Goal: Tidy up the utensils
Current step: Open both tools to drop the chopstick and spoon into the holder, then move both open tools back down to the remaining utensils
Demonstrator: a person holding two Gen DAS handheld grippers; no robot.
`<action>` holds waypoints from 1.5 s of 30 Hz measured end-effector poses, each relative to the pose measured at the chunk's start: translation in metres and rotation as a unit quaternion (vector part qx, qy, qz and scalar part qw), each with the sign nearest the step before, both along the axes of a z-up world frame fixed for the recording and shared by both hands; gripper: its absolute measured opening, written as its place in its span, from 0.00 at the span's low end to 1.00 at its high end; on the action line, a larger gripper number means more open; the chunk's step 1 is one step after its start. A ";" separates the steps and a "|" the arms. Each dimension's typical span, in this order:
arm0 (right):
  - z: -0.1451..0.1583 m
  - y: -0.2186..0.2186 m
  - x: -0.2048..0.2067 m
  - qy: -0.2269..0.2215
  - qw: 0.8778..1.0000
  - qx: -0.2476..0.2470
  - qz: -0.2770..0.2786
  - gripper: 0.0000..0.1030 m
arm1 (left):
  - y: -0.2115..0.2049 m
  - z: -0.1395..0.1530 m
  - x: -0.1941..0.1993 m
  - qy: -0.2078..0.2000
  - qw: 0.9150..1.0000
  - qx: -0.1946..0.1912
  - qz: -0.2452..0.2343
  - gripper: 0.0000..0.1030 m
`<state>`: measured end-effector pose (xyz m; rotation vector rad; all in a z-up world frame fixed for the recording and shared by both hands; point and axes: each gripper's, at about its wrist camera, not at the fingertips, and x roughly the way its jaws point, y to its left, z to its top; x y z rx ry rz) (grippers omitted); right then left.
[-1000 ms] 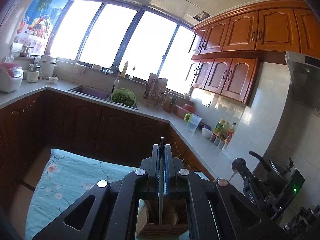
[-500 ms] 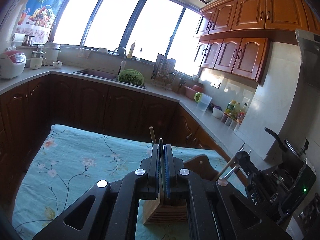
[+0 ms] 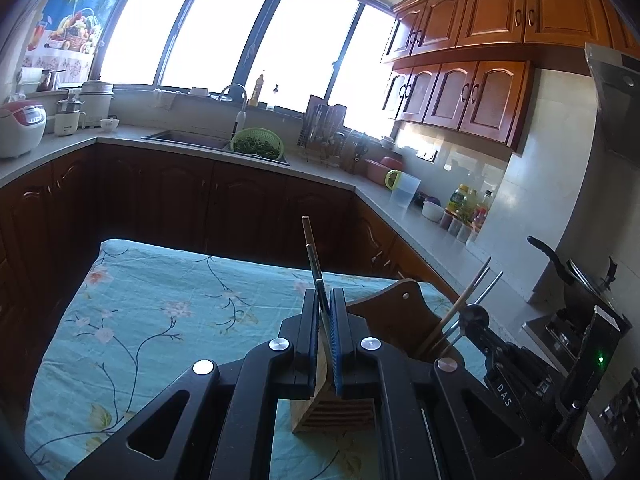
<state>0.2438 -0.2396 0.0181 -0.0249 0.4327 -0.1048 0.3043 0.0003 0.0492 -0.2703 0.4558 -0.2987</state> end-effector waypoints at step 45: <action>-0.024 -0.027 -0.192 0.099 0.979 0.176 -0.005 0.87 | 0.036 -0.048 -0.182 0.134 0.990 -0.008 0.032 0.75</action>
